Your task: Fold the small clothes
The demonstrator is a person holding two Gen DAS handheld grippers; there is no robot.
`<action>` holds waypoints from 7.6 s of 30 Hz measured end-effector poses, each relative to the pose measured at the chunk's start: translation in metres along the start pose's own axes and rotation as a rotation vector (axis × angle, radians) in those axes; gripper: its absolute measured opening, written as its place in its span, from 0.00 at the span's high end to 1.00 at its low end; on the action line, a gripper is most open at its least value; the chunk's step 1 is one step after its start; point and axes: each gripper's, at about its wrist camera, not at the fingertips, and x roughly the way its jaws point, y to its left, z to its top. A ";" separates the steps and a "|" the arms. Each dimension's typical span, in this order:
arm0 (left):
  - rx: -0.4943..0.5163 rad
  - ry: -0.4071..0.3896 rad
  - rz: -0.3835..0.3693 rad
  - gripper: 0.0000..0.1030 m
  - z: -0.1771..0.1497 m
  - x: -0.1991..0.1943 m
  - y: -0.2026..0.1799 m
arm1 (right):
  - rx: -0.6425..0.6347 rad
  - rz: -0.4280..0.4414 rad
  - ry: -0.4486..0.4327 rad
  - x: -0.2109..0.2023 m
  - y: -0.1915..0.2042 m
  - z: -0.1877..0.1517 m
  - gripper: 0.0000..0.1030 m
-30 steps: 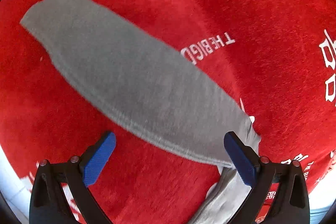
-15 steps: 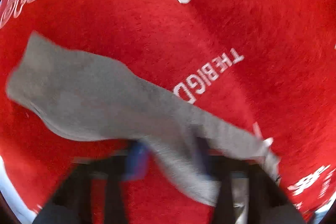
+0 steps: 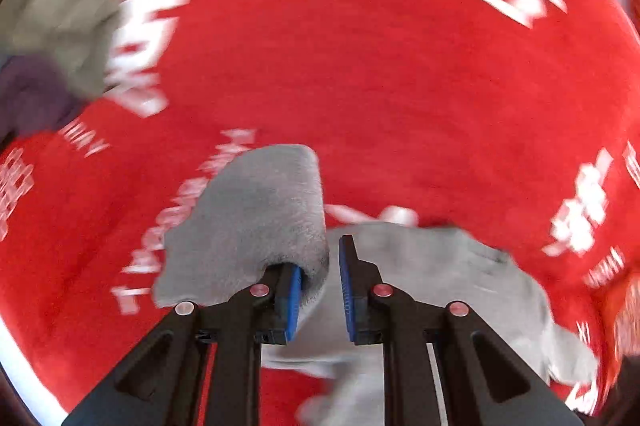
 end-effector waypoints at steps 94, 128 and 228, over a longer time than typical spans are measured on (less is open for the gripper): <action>0.276 0.290 0.329 0.00 -0.056 0.042 -0.017 | 0.381 0.155 -0.135 -0.024 -0.223 0.047 0.64; 0.559 0.429 0.002 0.00 -0.158 0.087 -0.343 | 1.179 0.365 -0.480 -0.054 -0.453 -0.146 0.57; 0.277 0.387 0.203 0.18 -0.077 0.072 -0.086 | 0.556 0.245 -0.070 0.002 -0.239 0.006 0.56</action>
